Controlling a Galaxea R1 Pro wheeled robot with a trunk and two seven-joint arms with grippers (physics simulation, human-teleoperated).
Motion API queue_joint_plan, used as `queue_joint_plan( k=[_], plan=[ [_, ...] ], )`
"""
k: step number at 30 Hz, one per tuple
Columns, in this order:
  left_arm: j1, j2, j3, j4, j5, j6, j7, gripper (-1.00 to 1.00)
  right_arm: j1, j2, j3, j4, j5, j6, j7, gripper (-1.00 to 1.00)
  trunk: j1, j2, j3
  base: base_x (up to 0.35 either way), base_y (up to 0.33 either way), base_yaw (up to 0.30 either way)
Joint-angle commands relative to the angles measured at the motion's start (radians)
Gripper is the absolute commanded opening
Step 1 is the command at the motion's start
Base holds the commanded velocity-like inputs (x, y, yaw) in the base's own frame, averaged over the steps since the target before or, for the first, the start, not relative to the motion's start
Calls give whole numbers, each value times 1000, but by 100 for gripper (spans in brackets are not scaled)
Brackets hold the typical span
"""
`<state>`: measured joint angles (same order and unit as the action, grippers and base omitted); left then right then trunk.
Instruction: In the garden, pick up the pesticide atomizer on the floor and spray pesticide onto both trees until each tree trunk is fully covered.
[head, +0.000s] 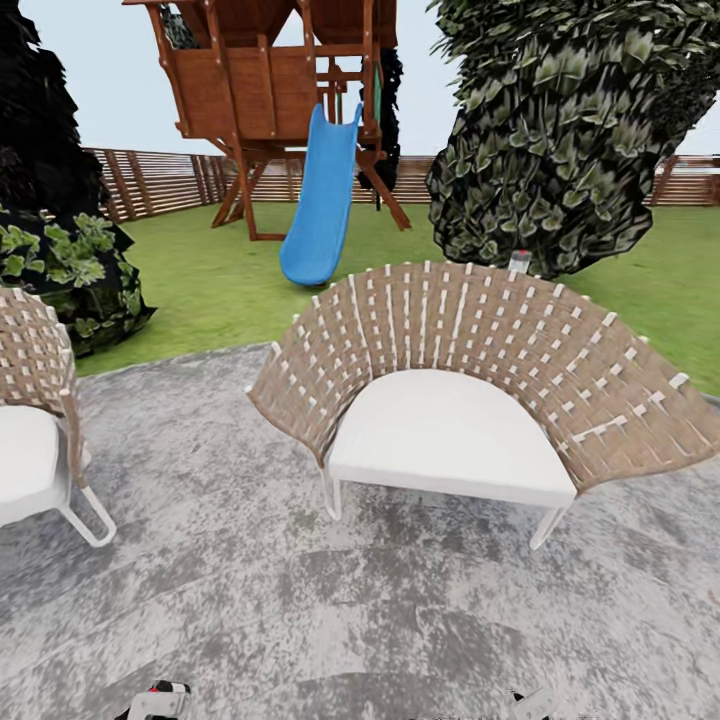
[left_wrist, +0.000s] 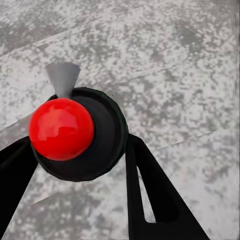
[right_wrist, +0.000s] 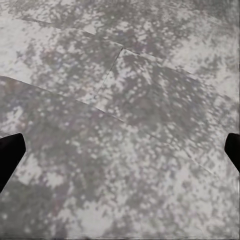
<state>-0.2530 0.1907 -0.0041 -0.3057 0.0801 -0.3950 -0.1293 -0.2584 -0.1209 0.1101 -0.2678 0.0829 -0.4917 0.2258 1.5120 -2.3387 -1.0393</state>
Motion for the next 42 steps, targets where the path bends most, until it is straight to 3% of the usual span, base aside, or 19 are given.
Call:
queue_joint_plan(
  k=[1,42],
  plan=[
    [0,0,0,0,9,-2,-7,-100,-1,0,2,1,8,-4,-3,100,0,0,-1,0,0,-300],
    [0,-8,-1,0,10,-2,-7,-100,-1,0,2,1,8,-4,-3,100,0,0,-1,0,0,-300]
  ],
)
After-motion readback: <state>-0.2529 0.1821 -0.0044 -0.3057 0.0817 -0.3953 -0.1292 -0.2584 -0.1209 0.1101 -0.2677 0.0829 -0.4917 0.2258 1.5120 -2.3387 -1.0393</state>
